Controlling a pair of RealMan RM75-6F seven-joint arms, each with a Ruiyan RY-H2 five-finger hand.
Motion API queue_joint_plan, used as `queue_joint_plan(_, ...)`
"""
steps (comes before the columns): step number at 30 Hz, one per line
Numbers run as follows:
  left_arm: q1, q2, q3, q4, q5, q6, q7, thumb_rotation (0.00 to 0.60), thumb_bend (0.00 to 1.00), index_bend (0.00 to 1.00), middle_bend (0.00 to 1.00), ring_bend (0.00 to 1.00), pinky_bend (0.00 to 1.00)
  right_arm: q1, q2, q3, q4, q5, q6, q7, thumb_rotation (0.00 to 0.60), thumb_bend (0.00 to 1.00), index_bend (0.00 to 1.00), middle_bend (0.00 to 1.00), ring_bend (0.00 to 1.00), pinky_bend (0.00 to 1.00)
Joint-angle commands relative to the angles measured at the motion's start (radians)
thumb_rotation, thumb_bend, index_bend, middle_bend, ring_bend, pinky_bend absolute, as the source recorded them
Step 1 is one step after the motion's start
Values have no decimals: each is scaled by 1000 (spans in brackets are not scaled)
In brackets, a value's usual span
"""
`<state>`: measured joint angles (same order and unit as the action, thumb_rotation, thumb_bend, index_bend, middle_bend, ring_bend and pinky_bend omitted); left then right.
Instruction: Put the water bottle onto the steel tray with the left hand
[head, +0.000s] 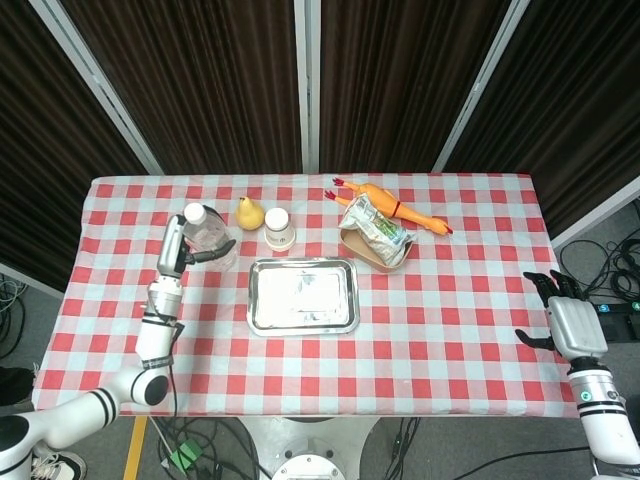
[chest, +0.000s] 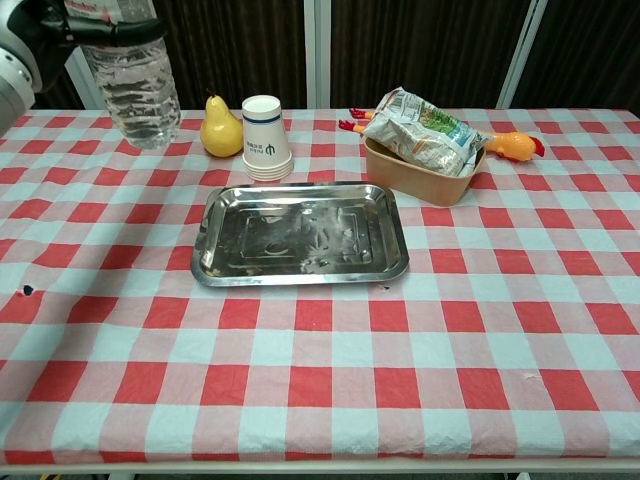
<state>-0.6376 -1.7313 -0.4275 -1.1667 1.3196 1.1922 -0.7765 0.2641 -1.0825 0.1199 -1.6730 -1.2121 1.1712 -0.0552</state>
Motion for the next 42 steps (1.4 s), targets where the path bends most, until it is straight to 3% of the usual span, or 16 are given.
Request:
queue_joint_plan(1, -14, -2, 0, -28, -4, -5, 0, 600, 239, 616, 711, 564, 577, 0, -1, 0, 0, -1, 1, -1, 600, 115, 122, 143, 0, 52)
queue_joint_plan(7, -49, -36, 10, -84, 31, 21, 39, 600, 239, 616, 711, 565, 577, 3, -3, -1, 4, 7, -7, -8, 600, 115, 122, 142, 0, 52)
queue_joint_plan(15, -9, 79, -34, 14, -34, 11, 15, 600, 239, 616, 711, 564, 577, 1, 0, 1, 5, 3, -3, 4, 600, 115, 122, 143, 0, 52)
queue_joint_plan(22, -20, 33, 45, -80, 36, 26, 12, 600, 238, 614, 711, 564, 577, 8, -12, -8, 7, 15, -18, -32, 600, 115, 122, 142, 0, 52)
queue_joint_plan(31, 1, 118, -6, -36, -39, 6, 8, 600, 239, 614, 711, 564, 577, 9, -8, -6, 6, 14, -19, -23, 600, 115, 122, 143, 0, 52)
queue_joint_plan(38, -24, 26, 47, -58, 3, 20, 12, 600, 239, 614, 711, 564, 577, 5, -10, -10, 2, 7, -10, -30, 600, 115, 122, 143, 0, 52)
queue_joint_plan(42, -53, -52, 62, -16, 26, 37, 29, 600, 239, 614, 711, 565, 577, 3, -5, -6, 4, 7, -7, -13, 600, 115, 122, 143, 0, 52)
